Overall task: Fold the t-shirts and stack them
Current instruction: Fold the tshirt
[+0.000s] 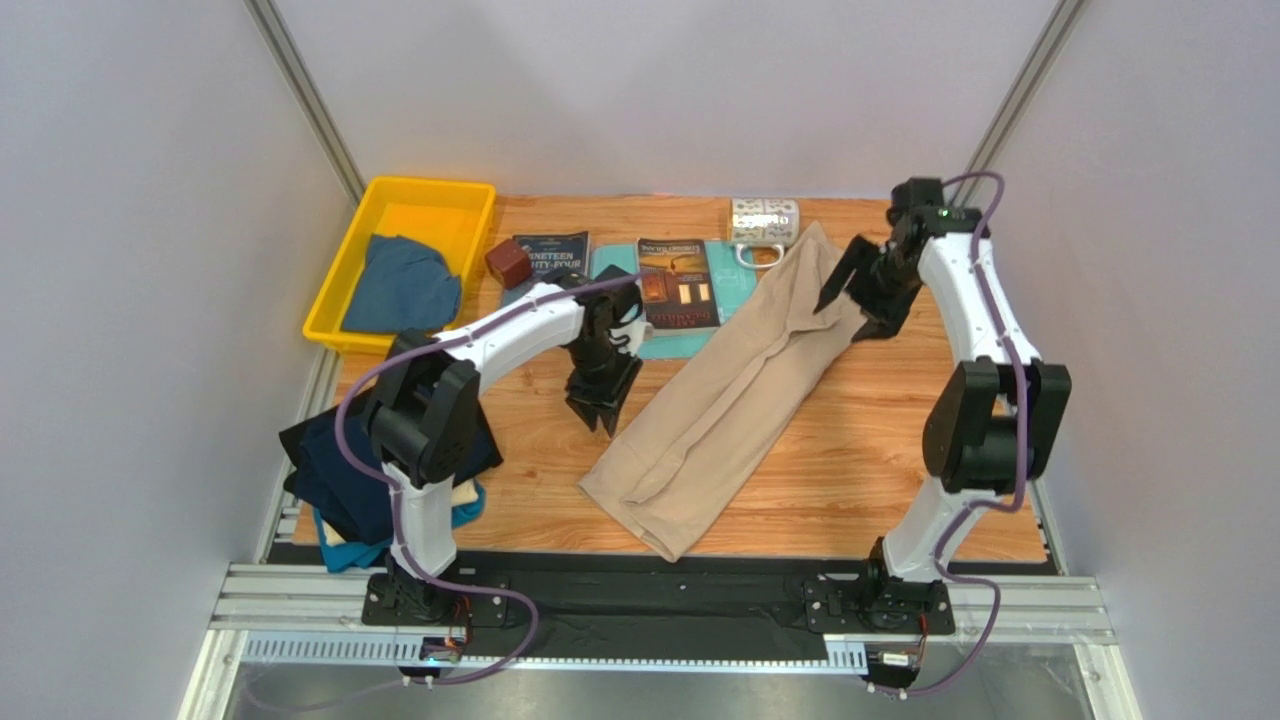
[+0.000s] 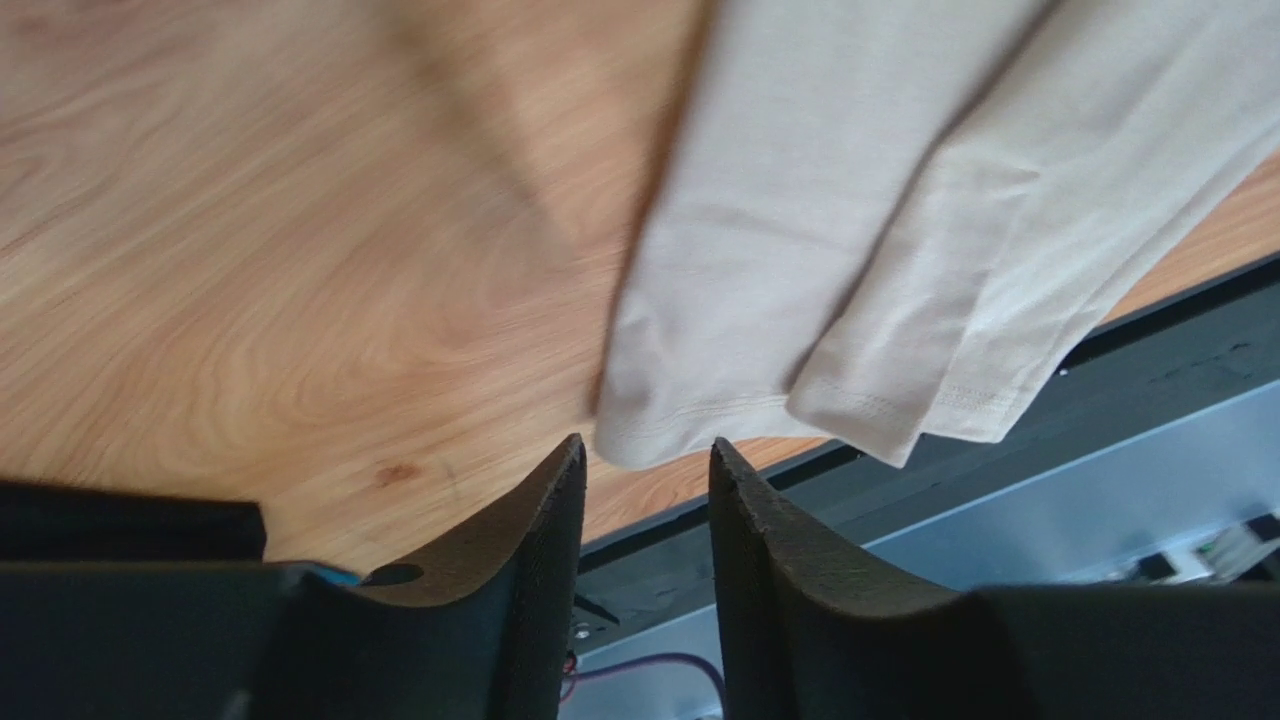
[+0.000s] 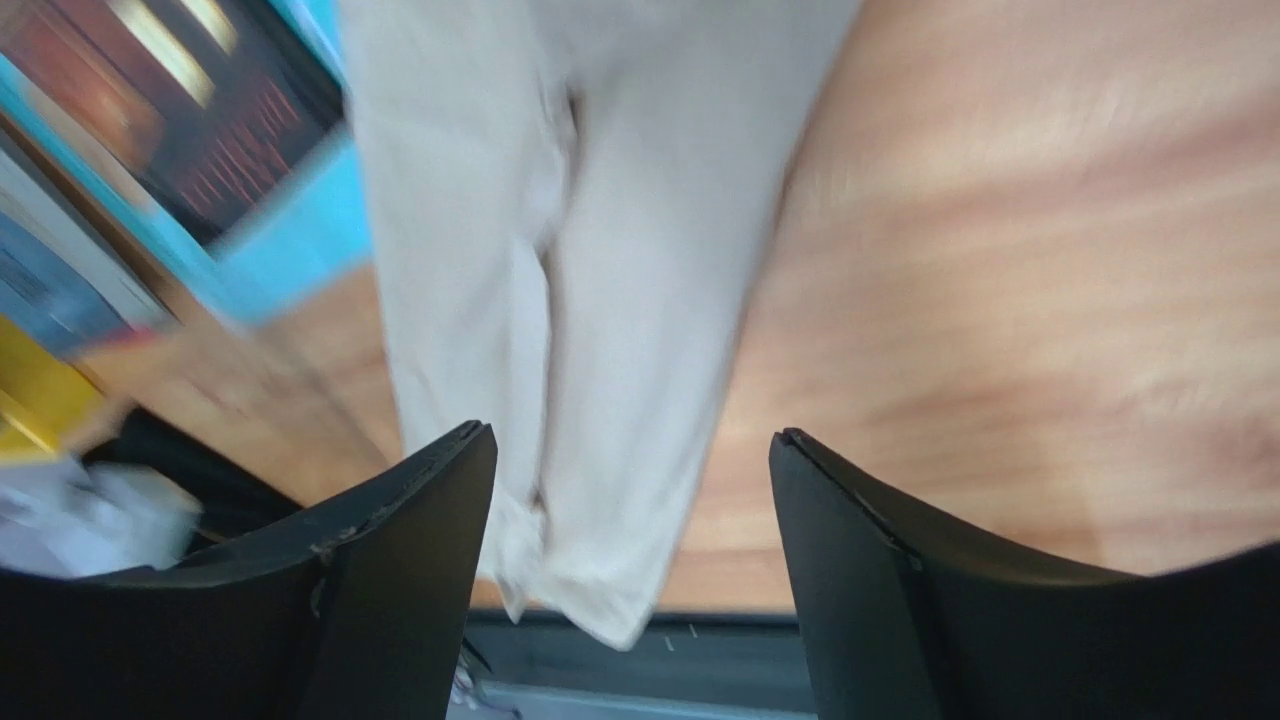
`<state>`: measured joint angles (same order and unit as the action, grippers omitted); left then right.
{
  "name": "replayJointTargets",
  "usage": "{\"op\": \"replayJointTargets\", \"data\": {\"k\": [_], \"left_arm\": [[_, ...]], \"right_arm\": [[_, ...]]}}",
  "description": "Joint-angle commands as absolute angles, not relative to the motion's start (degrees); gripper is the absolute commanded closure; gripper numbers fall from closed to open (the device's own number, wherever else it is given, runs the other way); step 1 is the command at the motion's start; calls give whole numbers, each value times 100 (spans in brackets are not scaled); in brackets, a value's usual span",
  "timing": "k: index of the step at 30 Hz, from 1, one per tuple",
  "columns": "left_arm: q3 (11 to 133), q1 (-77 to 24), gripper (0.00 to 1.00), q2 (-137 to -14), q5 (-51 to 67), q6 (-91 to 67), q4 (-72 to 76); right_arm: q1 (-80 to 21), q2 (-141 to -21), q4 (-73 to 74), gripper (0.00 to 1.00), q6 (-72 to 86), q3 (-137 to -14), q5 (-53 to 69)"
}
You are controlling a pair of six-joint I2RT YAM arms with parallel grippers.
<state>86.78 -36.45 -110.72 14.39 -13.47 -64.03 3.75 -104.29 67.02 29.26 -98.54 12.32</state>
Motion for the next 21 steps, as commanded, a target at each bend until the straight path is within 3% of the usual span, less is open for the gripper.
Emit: {"op": "replayJointTargets", "data": {"k": [1,6,11,14,21], "left_arm": [[8603,-3042,56,-10836,1459,-1371,-6100],[8895,-2698,56,-11004,1791,-1511,-5951],[8447,-2707,64,-10951,2566,-1784,-5380],[7938,-2707,67,-10855,2741,-1846,-5108],[7752,-2707,60,-10907,2559,-1732,-5106]], "right_arm": [[-298,-9345,6837,27,3171,-8118,1143],[-719,-8123,6856,25,3568,-6655,1449],[-1379,-7472,6741,20,3911,-5811,1573],[-1958,-7444,6540,19,4165,-5494,1608],[-2882,-7988,5426,19,4158,-5047,2029]]}}
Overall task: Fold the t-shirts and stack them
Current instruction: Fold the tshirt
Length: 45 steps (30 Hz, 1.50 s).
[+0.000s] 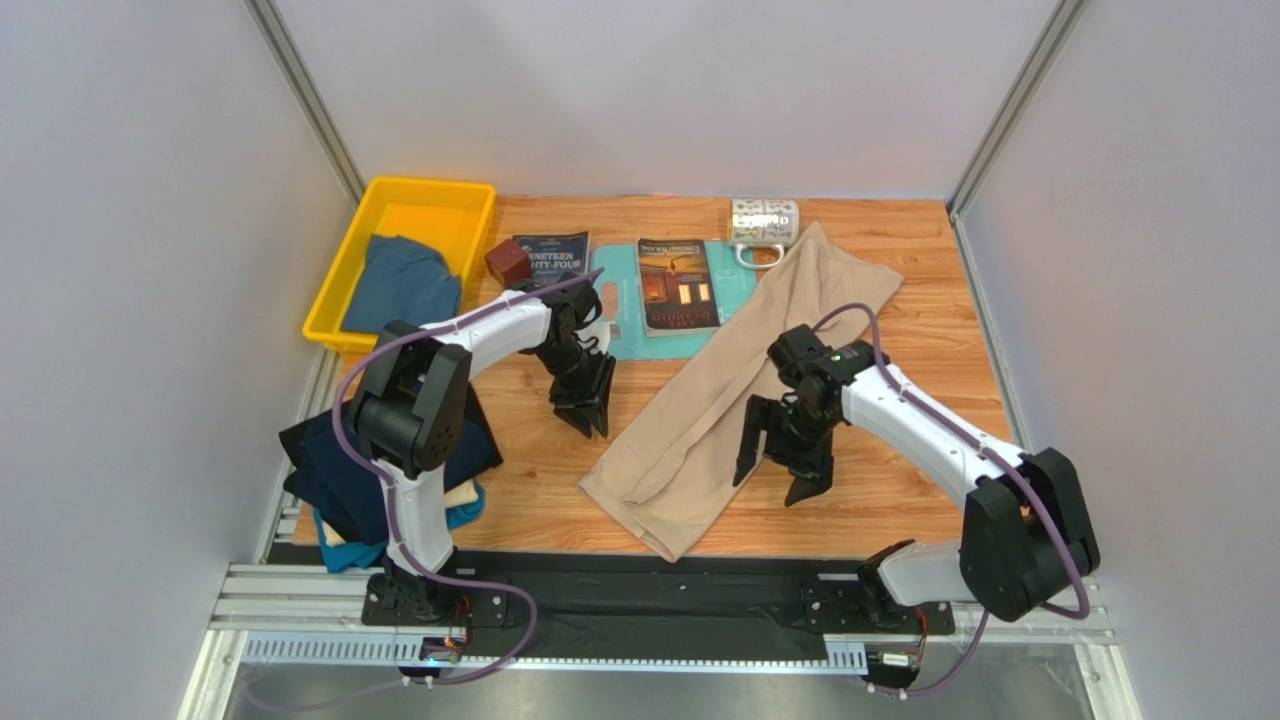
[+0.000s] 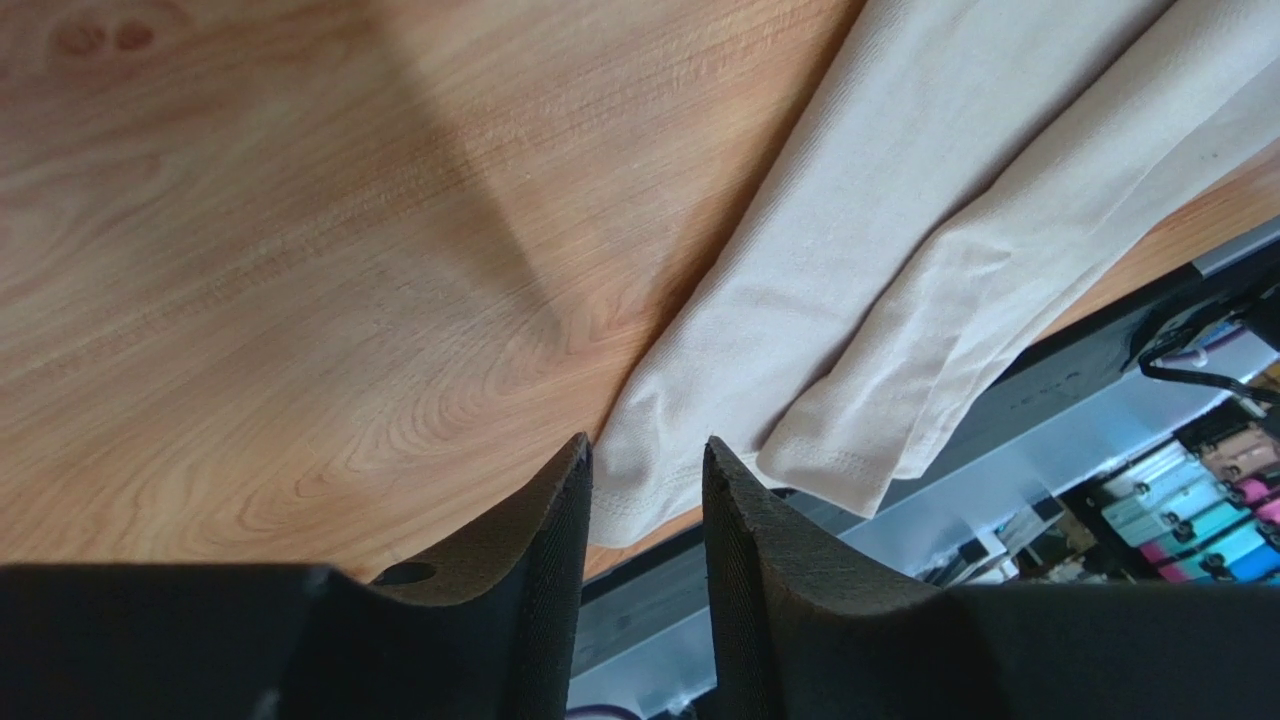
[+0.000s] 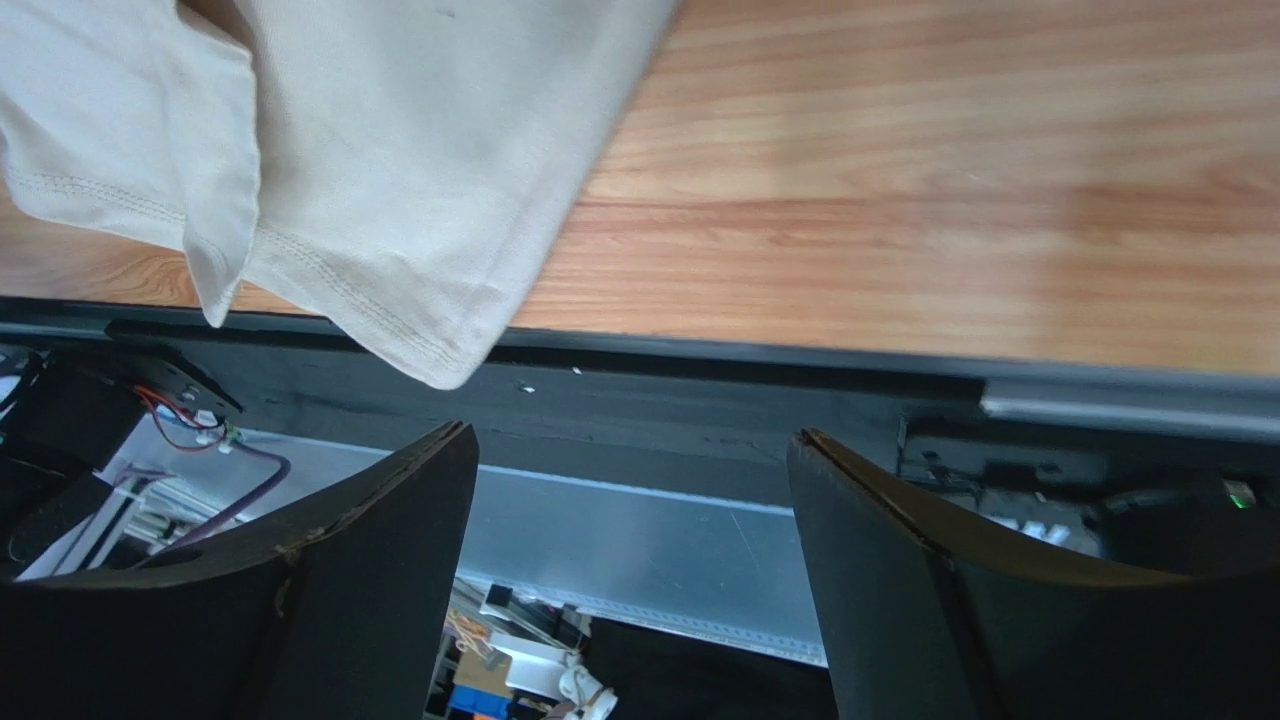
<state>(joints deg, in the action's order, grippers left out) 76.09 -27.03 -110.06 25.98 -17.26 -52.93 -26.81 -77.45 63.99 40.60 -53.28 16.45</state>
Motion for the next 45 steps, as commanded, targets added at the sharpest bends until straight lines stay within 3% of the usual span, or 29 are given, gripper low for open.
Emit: {"op": "replayJointTargets", "data": {"k": [1,8,11,13,28,45], "left_arm": [[7856,-2707,60,-10933,2462,-1723,-5211],[8490,-2698,54,-10898,2294,-1582,-5712],[8456,-2698,53,-11057,2496,-1494,-5740],[8237,-2698,53,-11048,2496,-1433,-5652],[7190,-2698,54,-10951,3207,-1889,-4527],[6039,-2698,55,-11030,3498,-2013,-3604]], "right_arm": [[-2892,-8155,5284,19,4053,-4993,2126],[-2953,-8781,5099,17,3489,-4975,2600],[-3058,-8544,4773,6,3646,-4642,2506],[-3102,-8394,4457,4,3726,-4422,2549],[-3489,-8569,2927,4,4034,-3850,3208],[-4746,-8912,1503,5,5089,-3111,2444]]}}
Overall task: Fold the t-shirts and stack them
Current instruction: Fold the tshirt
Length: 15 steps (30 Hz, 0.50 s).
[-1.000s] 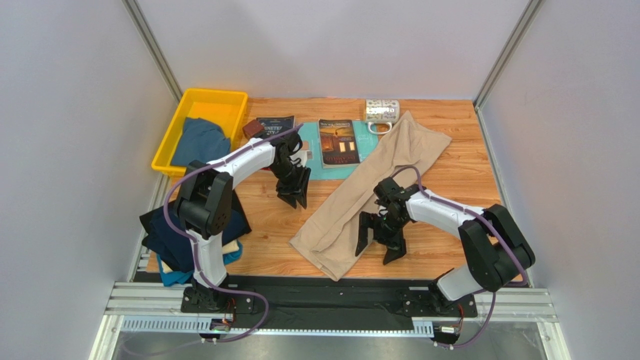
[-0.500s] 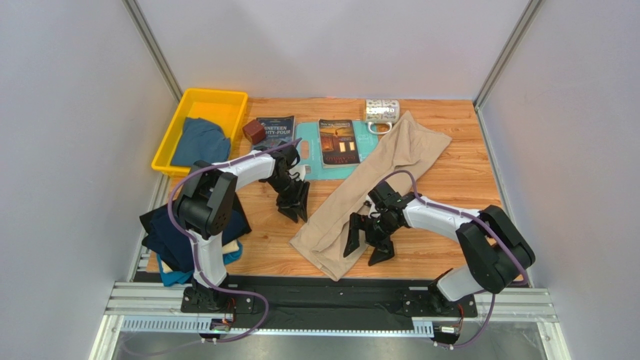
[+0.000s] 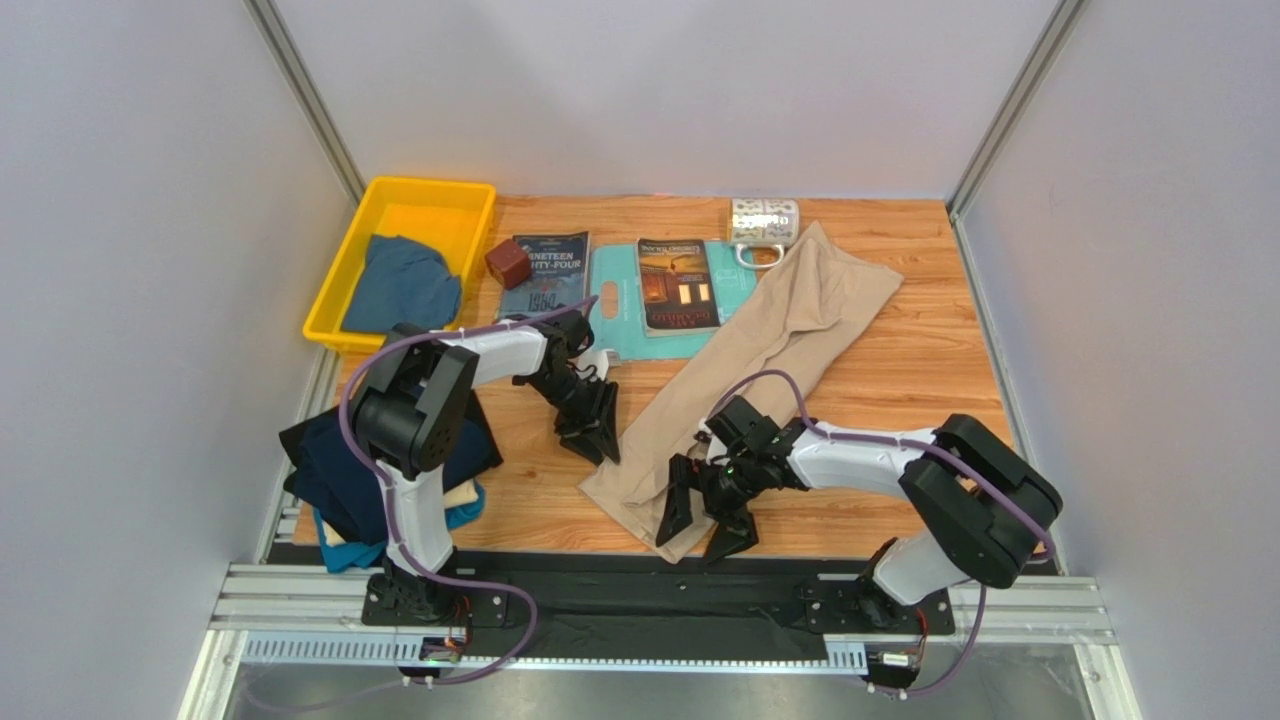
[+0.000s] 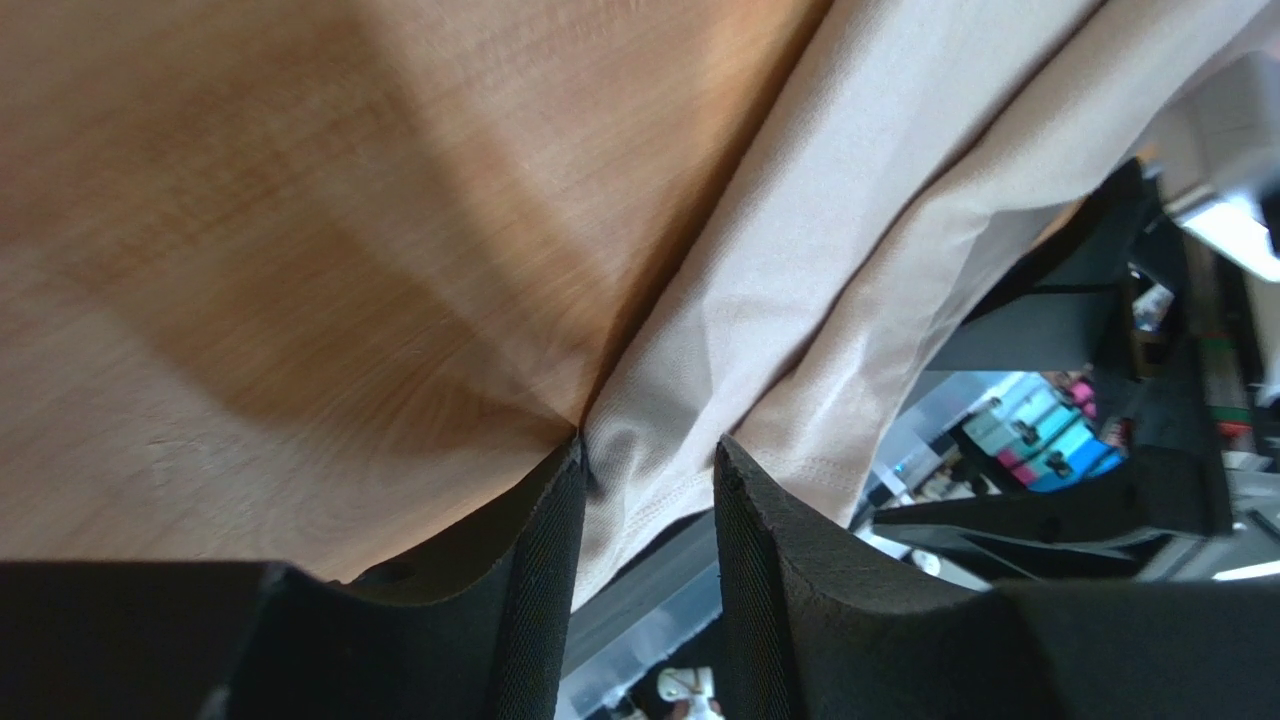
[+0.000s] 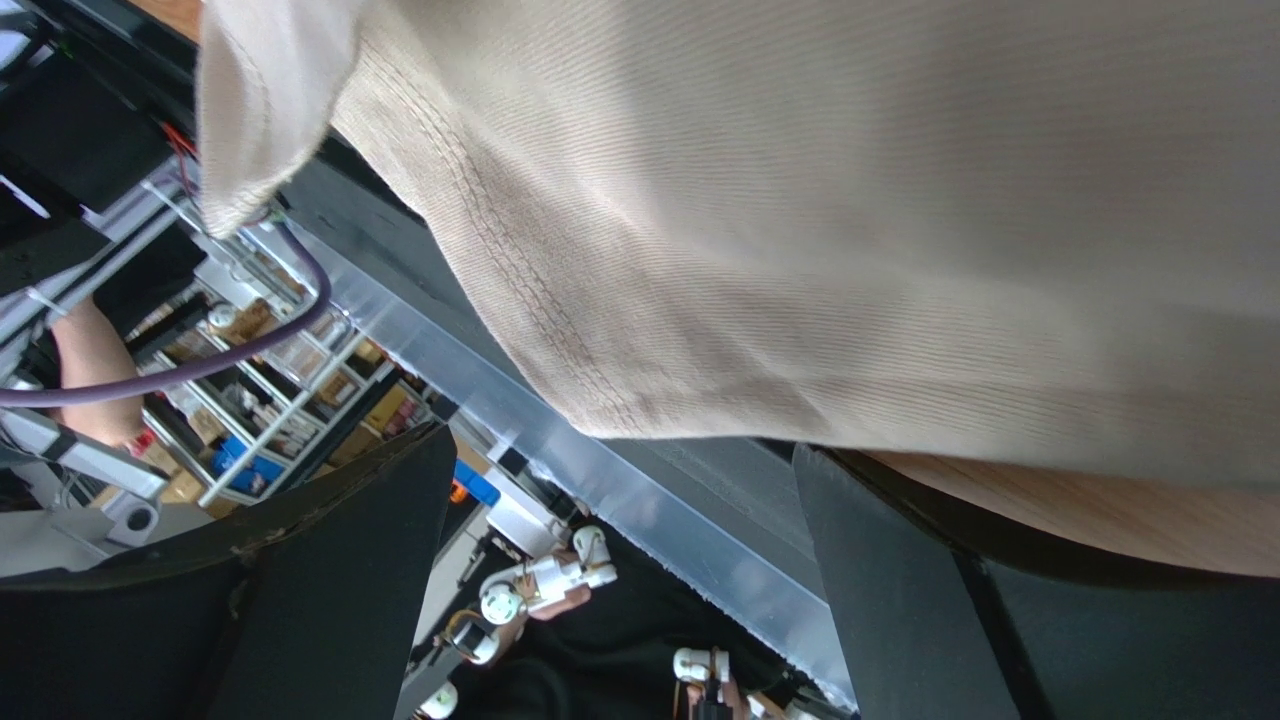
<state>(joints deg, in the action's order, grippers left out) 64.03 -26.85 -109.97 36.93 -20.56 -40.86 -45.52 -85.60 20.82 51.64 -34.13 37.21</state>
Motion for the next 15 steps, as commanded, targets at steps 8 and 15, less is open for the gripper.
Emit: {"op": "replayJointTargets", "data": {"k": [8,15], "left_arm": [[5713,-2698,56,-11057,3349,-1916,-3594],[5722,-2698,62,-11135,3349,-1916,-3604]], "right_arm": [[-4904,-9140,1362,6,5229,-3120,2066],[-4896,-9193,1617,8,5186,-3278,1732]]}}
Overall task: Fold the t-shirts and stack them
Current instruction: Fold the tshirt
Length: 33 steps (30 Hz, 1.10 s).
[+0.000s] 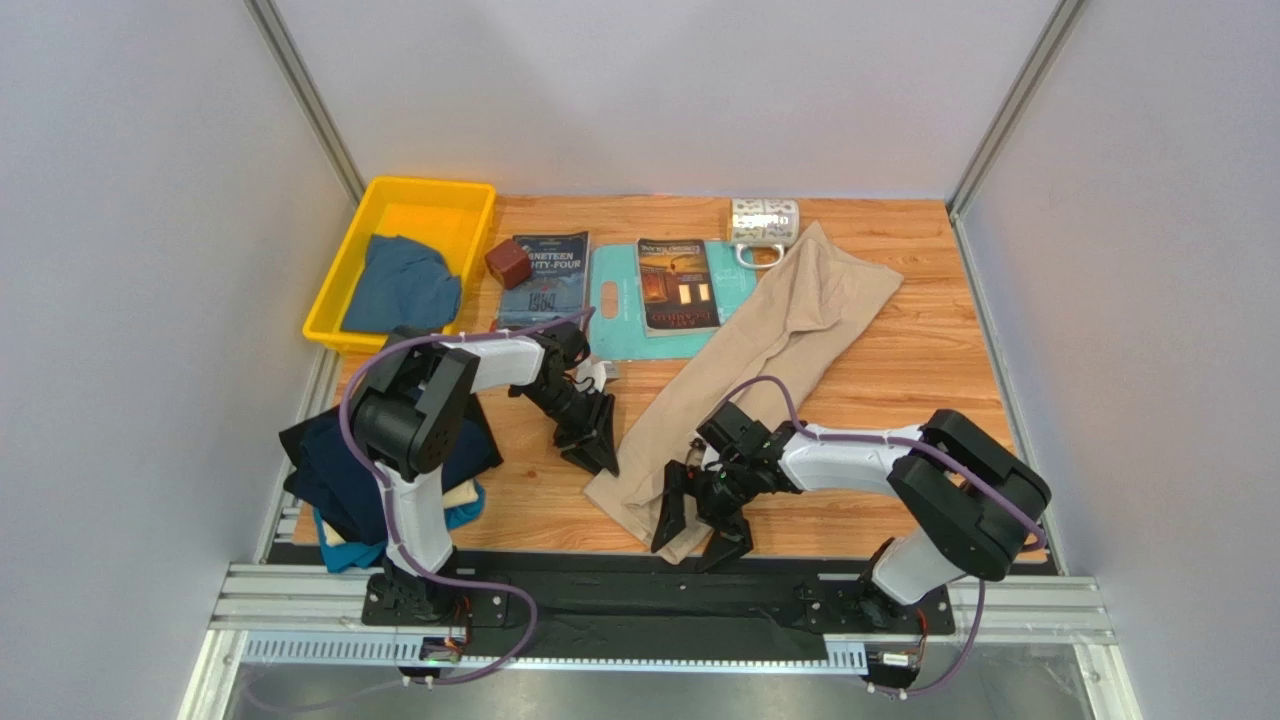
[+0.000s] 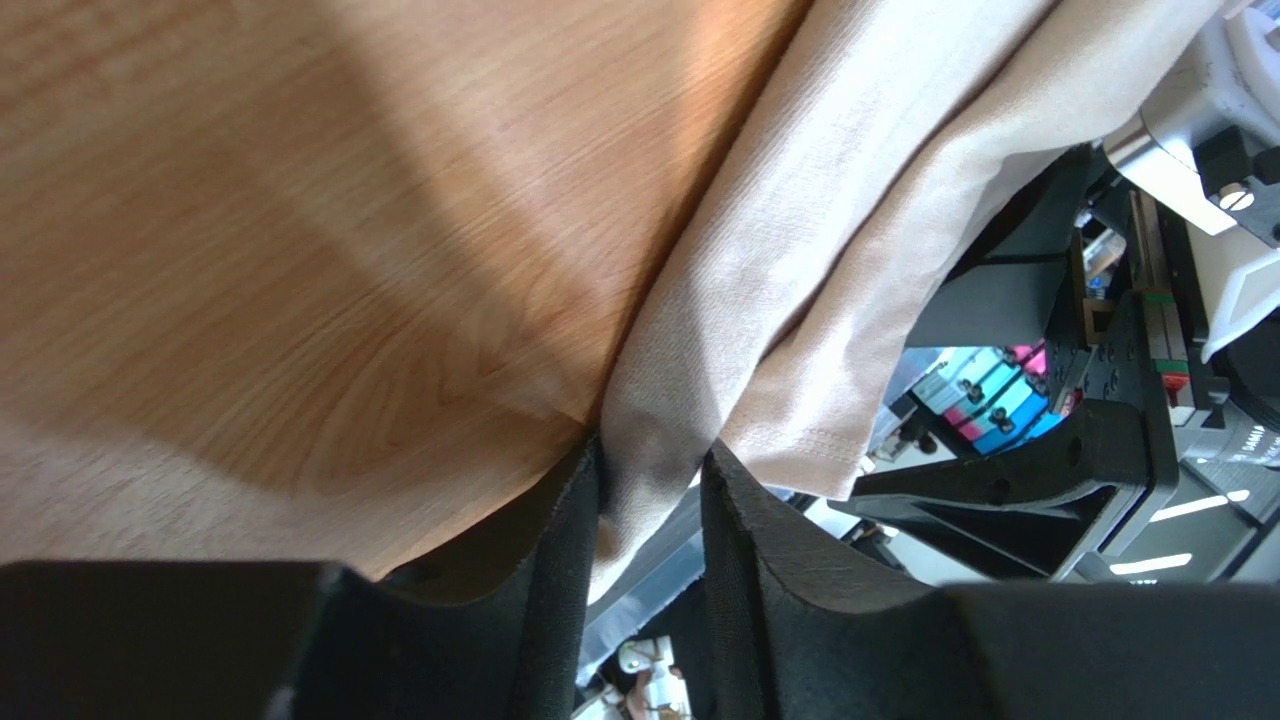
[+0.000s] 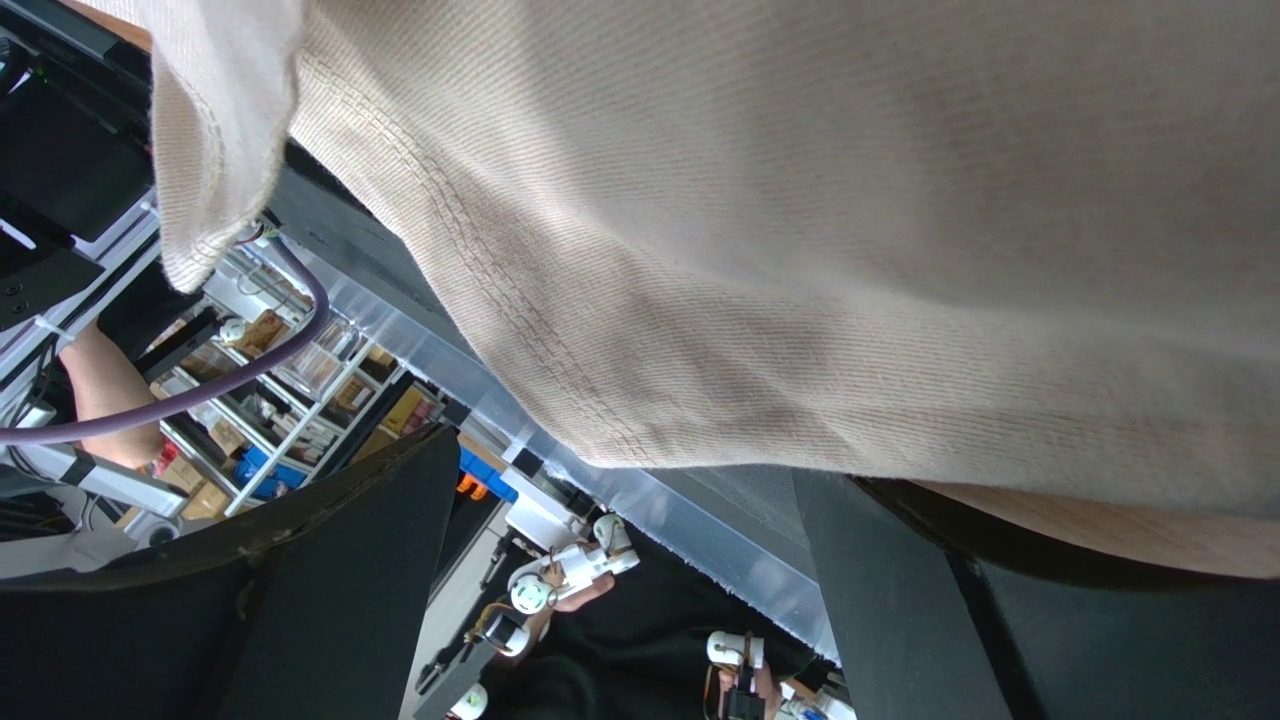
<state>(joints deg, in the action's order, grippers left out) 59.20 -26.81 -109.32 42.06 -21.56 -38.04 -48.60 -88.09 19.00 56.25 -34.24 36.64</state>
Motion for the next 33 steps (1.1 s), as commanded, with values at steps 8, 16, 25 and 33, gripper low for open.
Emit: {"op": "replayJointTargets", "data": {"k": [8,16,25,33], "left_arm": [[5730,-2698,65,-11162,3331,-1916,-3647],[5757,-2698,67,-11224,3437,-1890,-3630],[5766,-2698,67,-11241,3428,-1890,-3639],[5704,-2698,68,-11206,3340,-1925,-3656]], "right_arm": [[-4896,-8614,2478,17,5466,-3489,898],[-4896,-7779,1813,17,6037,-2831,334],[-4896,-7997,1232,16,6390,-2461,184],[-4896,-8508,1177,25,6337,-2645,352]]}}
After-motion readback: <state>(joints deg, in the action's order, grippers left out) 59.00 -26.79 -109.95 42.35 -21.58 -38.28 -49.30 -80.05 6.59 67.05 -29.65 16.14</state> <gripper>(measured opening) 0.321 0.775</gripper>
